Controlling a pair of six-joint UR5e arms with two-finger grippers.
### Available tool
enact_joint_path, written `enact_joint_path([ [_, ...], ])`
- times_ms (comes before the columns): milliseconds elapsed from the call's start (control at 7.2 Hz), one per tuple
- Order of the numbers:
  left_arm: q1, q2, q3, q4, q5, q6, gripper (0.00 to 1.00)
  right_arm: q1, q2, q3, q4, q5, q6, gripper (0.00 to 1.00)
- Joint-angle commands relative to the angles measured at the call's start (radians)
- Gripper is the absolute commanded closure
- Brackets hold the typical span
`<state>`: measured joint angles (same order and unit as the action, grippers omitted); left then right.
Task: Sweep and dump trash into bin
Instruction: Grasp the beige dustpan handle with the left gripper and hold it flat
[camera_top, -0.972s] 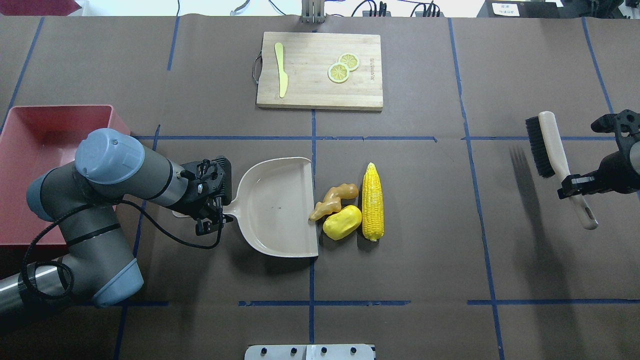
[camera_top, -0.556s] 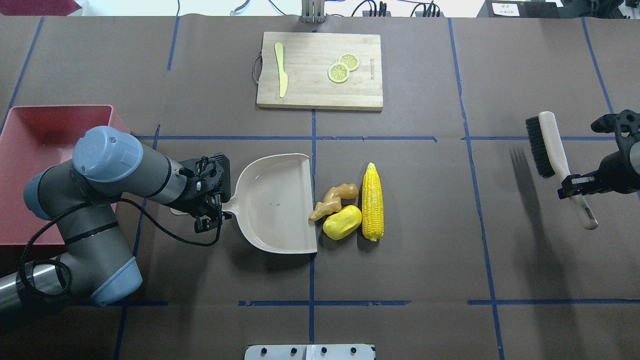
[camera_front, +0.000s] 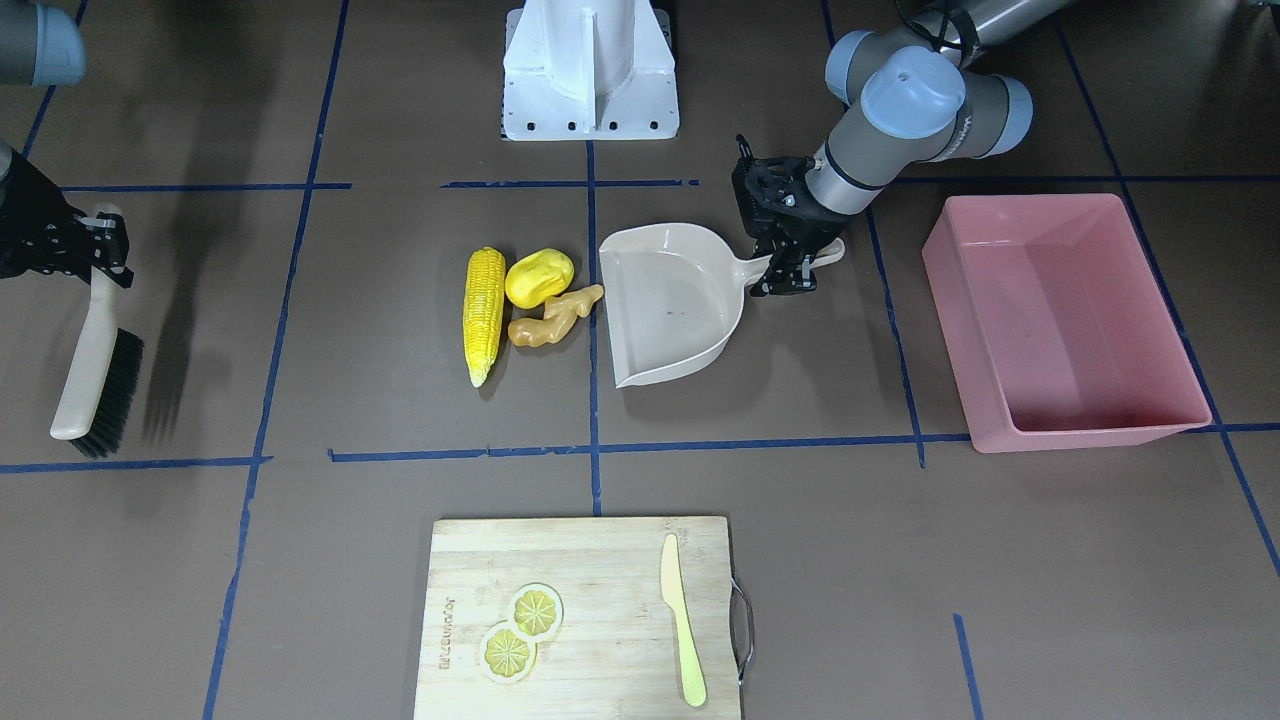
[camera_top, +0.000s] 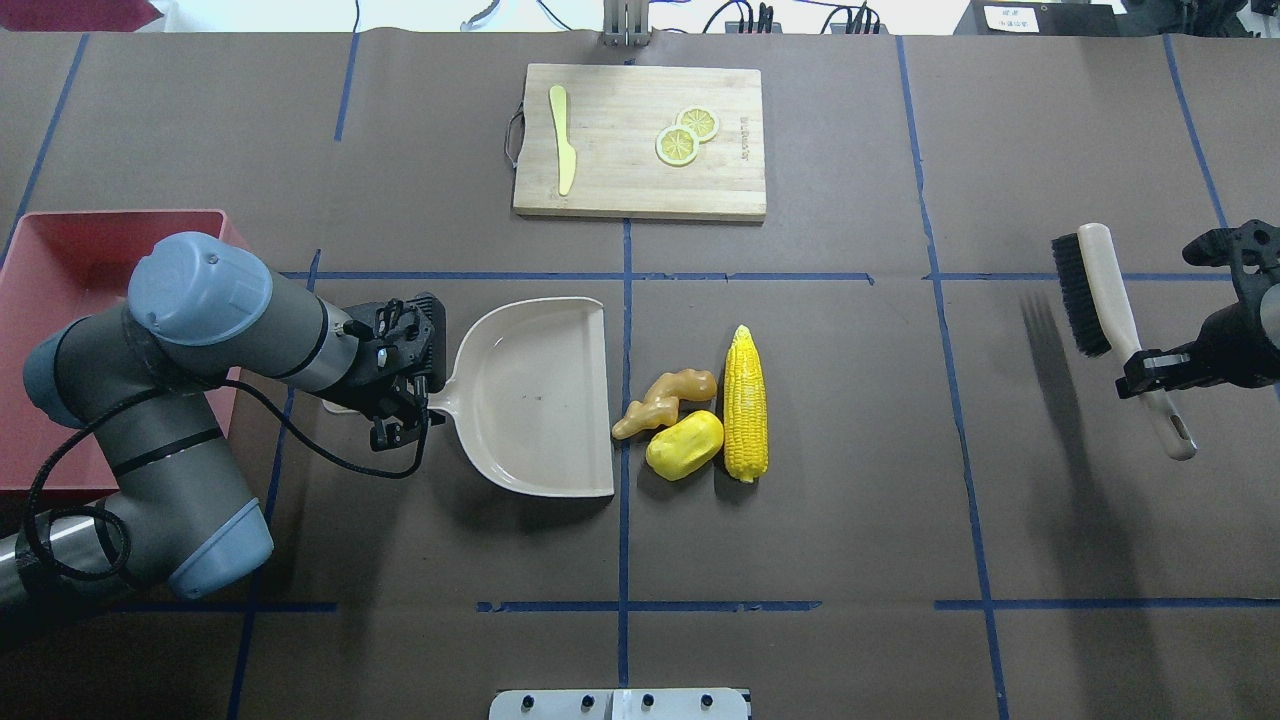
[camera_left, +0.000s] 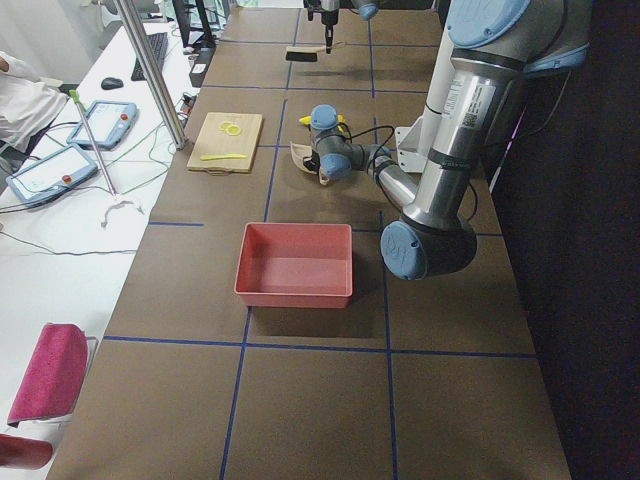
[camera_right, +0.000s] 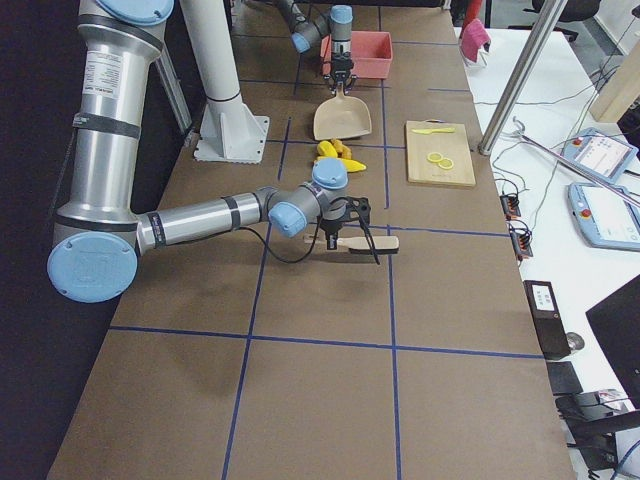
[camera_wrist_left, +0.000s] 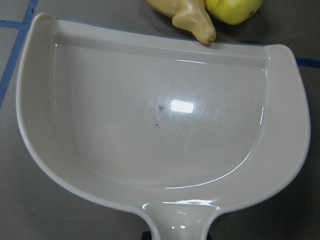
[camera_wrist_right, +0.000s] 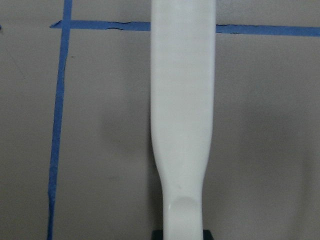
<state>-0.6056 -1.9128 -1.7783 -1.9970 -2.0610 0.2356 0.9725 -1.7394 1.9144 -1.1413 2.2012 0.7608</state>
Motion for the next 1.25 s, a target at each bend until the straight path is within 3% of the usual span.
enact_joint_path([
  [0, 0.004, -0.009, -0.067, 0.186, -0.024, 0.094, 1.00, 0.000, 0.000, 0.000, 0.000, 0.000, 0.000, 1.00],
  [694, 0.013, -0.046, -0.007, 0.185, -0.024, 0.085, 1.00, -0.009, 0.009, 0.008, 0.000, 0.011, 0.017, 1.00],
  [1111, 0.013, -0.055, -0.001, 0.190, -0.024, 0.038, 1.00, -0.118, 0.040, 0.095, -0.002, -0.001, 0.231, 1.00],
])
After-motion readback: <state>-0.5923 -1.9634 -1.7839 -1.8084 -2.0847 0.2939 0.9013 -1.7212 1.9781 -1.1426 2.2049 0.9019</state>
